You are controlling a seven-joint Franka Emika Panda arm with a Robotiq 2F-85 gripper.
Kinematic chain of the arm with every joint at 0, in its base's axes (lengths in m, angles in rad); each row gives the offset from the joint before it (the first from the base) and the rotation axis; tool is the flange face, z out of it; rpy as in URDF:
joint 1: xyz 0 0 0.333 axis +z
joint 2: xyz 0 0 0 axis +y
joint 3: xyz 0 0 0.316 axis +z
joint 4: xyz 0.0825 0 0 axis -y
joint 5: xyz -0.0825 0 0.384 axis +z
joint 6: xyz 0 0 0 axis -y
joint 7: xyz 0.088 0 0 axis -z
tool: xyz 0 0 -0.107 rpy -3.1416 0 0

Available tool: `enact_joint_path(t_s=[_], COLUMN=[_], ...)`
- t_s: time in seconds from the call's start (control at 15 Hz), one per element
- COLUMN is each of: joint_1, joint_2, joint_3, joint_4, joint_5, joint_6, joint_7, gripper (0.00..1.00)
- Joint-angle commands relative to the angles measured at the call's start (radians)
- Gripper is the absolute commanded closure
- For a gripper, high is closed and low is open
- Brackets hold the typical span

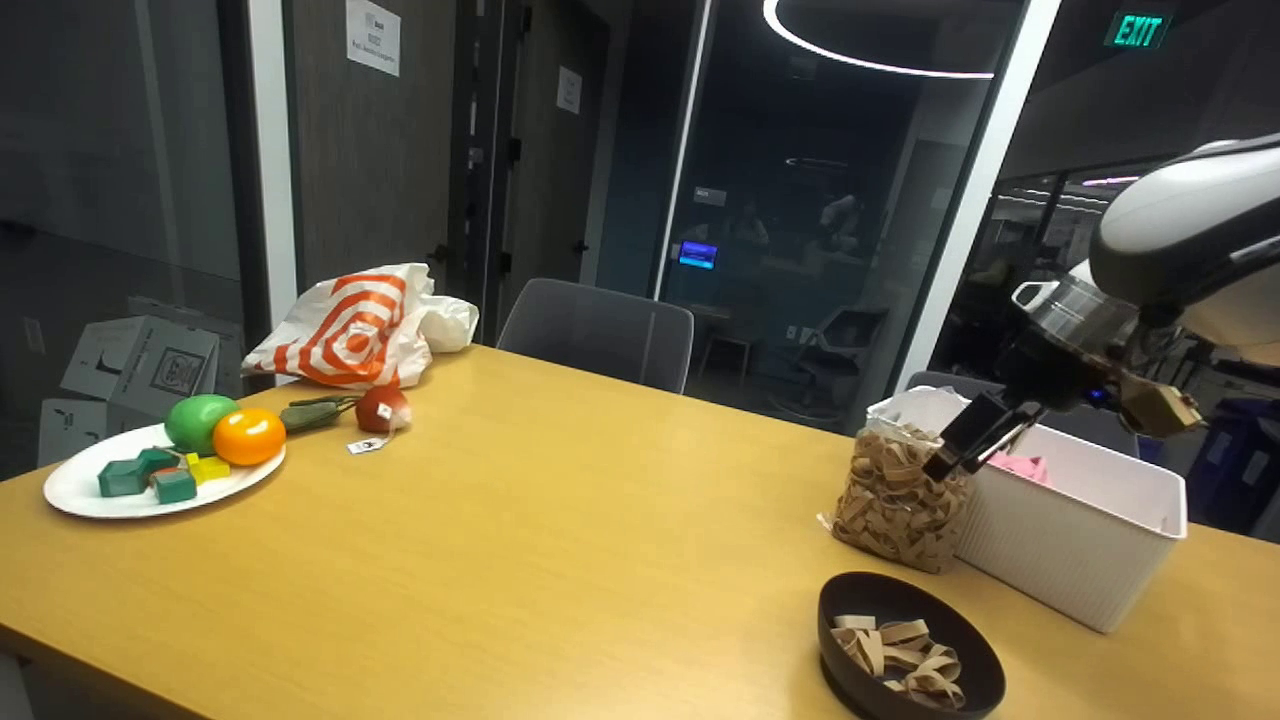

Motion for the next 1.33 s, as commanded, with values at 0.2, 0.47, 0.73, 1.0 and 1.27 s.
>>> enact_joint_path(t_s=[0.2, 0.47, 0.73, 1.0, 1.27], joint_1=[0.073, 0.072, 0.049, 0.045, 0.044], joint_2=[-0.027, 0.014, 0.046, 0.077, 0.093], joint_3=[0.028, 0.048, 0.041, 0.042, 0.046], joint_4=[-0.239, -0.332, -0.373, -0.369, -0.368], joint_5=[0.005, -0.141, -0.326, -0.391, -0.415], joint_6=[0.255, 0.448, 0.494, 0.478, 0.48], joint_7=[-0.018, 0.044, 0.132, 0.158, 0.172], gripper=[0.0, 0.0, 0.0, 0.0, 0.0])
